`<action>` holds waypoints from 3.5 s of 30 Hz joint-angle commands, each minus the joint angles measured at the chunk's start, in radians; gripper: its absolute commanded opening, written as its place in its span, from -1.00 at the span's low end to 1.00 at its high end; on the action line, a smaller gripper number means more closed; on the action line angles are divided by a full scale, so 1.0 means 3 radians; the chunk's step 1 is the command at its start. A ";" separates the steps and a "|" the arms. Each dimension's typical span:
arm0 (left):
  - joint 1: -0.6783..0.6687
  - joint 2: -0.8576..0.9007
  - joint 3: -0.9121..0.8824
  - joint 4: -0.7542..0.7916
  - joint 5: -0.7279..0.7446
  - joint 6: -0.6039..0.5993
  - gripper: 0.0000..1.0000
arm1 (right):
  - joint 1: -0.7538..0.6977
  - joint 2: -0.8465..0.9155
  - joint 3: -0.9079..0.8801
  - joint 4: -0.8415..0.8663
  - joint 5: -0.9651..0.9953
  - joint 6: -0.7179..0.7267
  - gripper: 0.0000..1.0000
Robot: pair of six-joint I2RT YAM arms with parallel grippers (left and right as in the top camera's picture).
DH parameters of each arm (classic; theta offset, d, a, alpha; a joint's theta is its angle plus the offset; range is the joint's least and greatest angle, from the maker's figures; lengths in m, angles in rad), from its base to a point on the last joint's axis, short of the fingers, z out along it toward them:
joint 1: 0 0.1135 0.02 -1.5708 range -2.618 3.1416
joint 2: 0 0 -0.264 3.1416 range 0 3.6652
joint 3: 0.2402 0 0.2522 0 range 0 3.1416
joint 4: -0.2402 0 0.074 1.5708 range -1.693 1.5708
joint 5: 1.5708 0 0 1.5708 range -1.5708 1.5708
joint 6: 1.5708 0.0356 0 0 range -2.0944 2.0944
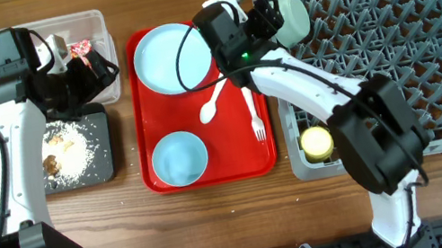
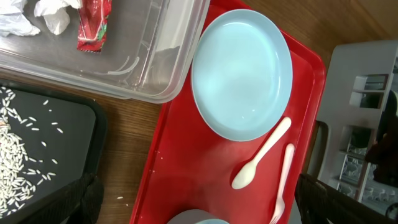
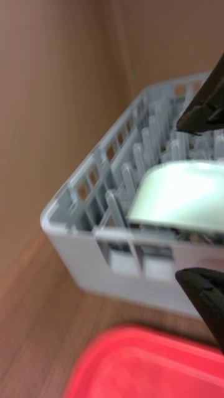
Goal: Sort waste into correct bins and load items into the dishwasher rack
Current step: 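Reach the right gripper to the light-blue bowl and grasp its rim, then set the light-blue bowl into the rack's left side, release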
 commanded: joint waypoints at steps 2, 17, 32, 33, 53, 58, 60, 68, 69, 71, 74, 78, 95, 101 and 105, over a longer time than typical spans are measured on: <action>0.0013 -0.0038 0.0047 0.0008 -0.0018 0.0033 1.00 | 0.0006 -0.0587 0.0121 -0.0622 -0.1419 0.0666 0.51; 0.0013 -0.0038 0.0047 0.0008 -0.0018 0.0033 1.00 | 0.0107 -0.0759 -0.0443 -0.1493 -0.4542 0.2617 0.47; 0.0013 -0.0038 0.0047 0.0009 -0.0018 0.0033 1.00 | 0.0502 -0.0291 -0.0788 -0.1348 -0.4570 0.3337 -0.49; 0.0013 -0.0038 0.0047 0.0008 -0.0018 0.0033 1.00 | 0.0470 -0.0296 -0.0787 -0.1350 -0.4569 0.3335 -0.74; 0.0013 -0.0038 0.0047 0.0009 -0.0018 0.0033 1.00 | 0.0056 -0.2354 -0.0402 -0.1715 -0.0710 0.2555 -0.92; 0.0013 -0.0038 0.0047 0.0008 -0.0018 0.0033 1.00 | 0.0036 -0.2246 -0.0509 -0.1979 0.0437 0.2425 -0.91; 0.0013 -0.0038 0.0047 0.0008 -0.0018 0.0033 1.00 | 0.0022 -0.2079 -0.0571 -0.2031 0.0617 0.2420 -0.91; 0.0013 -0.0038 0.0047 0.0008 -0.0018 0.0033 1.00 | 0.0020 -0.1044 -0.0581 -0.2313 0.1333 0.2242 -0.91; 0.0013 -0.0038 0.0047 0.0008 -0.0018 0.0033 1.00 | 0.0014 -0.0900 -0.0581 -0.2305 0.1434 0.2257 -0.92; 0.0013 -0.0038 0.0047 0.0009 -0.0018 0.0033 1.00 | -0.0014 -0.0759 -0.0581 -0.2255 0.1474 0.2262 -0.92; 0.0013 -0.0038 0.0047 0.0008 -0.0018 0.0033 1.00 | -0.0075 -0.0659 -0.0581 -0.2195 0.1474 0.2262 -0.91; 0.0013 -0.0038 0.0047 0.0008 -0.0018 0.0033 1.00 | -0.0170 -0.0655 -0.0581 -0.2185 0.1511 0.2256 -0.91; 0.0013 -0.0038 0.0047 0.0008 -0.0018 0.0033 1.00 | 0.0085 -0.0655 -0.0581 -0.2260 0.0186 0.1877 -0.91; 0.0013 -0.0038 0.0047 0.0008 -0.0018 0.0033 1.00 | 0.0254 -0.0708 -0.0479 -0.2263 -0.0426 0.1673 0.33; 0.0013 -0.0038 0.0047 0.0008 -0.0018 0.0033 1.00 | 0.0270 -0.0874 -0.0348 -0.2258 -0.0938 0.1603 0.64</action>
